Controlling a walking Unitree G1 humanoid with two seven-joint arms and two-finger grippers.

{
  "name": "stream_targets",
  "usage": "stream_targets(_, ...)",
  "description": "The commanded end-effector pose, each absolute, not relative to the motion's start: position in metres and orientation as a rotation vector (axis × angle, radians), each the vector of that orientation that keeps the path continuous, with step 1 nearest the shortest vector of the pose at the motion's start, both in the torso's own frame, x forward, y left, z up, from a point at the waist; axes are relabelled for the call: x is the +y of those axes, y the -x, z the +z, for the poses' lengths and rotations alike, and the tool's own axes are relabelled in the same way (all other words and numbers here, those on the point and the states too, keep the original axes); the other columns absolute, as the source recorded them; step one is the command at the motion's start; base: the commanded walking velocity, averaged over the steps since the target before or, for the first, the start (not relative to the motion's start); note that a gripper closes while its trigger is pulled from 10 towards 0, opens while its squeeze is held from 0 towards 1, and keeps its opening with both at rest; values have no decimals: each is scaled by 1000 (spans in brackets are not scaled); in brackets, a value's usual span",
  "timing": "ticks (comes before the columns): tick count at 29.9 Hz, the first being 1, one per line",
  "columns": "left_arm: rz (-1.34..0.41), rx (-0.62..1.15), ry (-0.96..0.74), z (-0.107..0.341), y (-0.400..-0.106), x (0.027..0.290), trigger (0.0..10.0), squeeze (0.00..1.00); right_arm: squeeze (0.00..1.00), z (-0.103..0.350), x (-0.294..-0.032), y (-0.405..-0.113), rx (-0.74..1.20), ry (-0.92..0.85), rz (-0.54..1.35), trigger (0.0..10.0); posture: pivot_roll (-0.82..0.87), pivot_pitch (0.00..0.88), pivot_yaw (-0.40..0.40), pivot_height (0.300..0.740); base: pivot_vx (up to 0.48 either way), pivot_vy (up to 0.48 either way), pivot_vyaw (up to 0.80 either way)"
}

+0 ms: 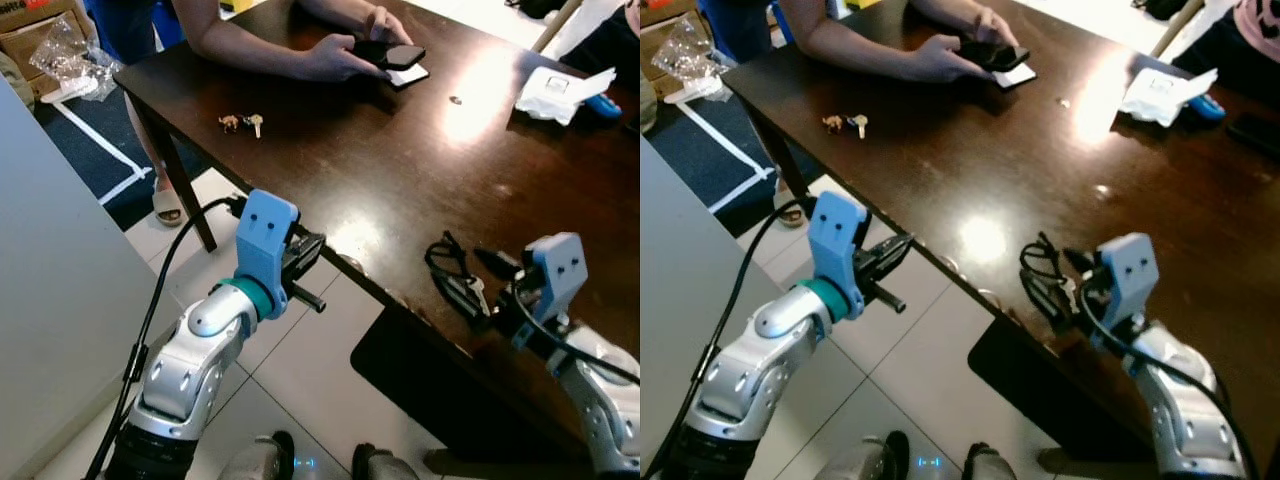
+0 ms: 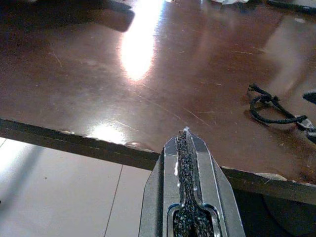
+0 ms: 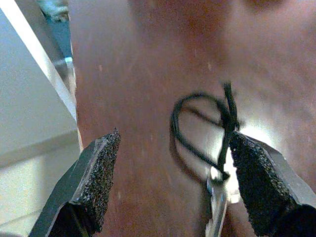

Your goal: Hang keys on a hook

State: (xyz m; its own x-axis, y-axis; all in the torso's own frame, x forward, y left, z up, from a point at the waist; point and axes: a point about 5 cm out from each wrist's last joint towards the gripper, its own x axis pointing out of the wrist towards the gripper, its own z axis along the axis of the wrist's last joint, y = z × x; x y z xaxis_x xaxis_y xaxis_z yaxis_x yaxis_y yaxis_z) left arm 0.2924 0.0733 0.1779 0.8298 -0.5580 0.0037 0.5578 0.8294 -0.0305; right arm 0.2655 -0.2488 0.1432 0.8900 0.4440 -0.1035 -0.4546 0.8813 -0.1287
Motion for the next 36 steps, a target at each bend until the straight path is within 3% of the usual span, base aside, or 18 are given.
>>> stream_targets(1, -585, 21, 21, 173, -290, 74, 10000, 0, 0, 135, -250, -261, 123, 168, 472, 6157, -36, 162, 114, 740, 0, 0, 0)
stream_targets(4, -585, 21, 20, 173, -290, 75, 10000, 0, 0, 134, -250, -260, 130, 168, 468, 6157, -36, 162, 114, 740, 0, 0, 0)
stream_targets(5, -585, 21, 19, 173, -290, 75, 10000, 0, 0, 132, -251, -259, 146, 166, 469, 7961, -31, 163, 117, 740, 0, 0, 0)
stream_targets(6, -585, 21, 19, 173, -290, 75, 10000, 0, 0, 132, -251, -259, 146, 166, 469, 7961, -31, 163, 117, 740, 0, 0, 0)
stream_targets(7, -585, 21, 18, 174, -291, 75, 10000, 0, 0, 130, -252, -258, 154, 166, 465, 8941, -31, 163, 117, 740, 0, 0, 0)
stream_targets(8, -585, 21, 18, 174, -291, 75, 10000, 0, 0, 130, -252, -258, 154, 166, 465, 8941, -31, 163, 117, 740, 0, 0, 0)
stream_targets(9, -584, 21, 16, 174, -291, 76, 10000, 0, 0, 129, -255, -258, 160, 164, 454, 10000, -24, 164, 117, 740, 0, 0, 0)
stream_targets(18, -582, 22, 12, 174, -290, 77, 10000, 0, 0, 132, -267, -265, 151, 160, 379, 10000, -23, 162, 122, 740, 0, 0, 0)
stream_targets(32, -578, 23, 11, 174, -291, 77, 10000, 0, 0, 128, -250, -289, 176, 179, 418, 10000, -19, 167, 125, 740, 0, 0, 0)
stream_targets(33, -576, 23, 11, 174, -291, 77, 10000, 0, 0, 125, -248, -290, 189, 182, 426, 7216, -19, 167, 125, 740, 0, 0, 0)
stream_targets(34, -574, 23, 11, 174, -291, 77, 10000, 0, 0, 121, -246, -290, 212, 199, 437, 5176, -19, 167, 125, 740, 0, 0, 0)
stream_targets(35, -574, 23, 11, 174, -291, 77, 10000, 0, 0, 121, -246, -290, 212, 199, 437, 5176, -19, 167, 125, 740, 0, 0, 0)
stream_targets(36, -570, 23, 12, 174, -291, 78, 10000, 0, 0, 110, -245, -287, 271, 236, 450, 2667, -3, 171, 118, 740, 0, 0, 0)
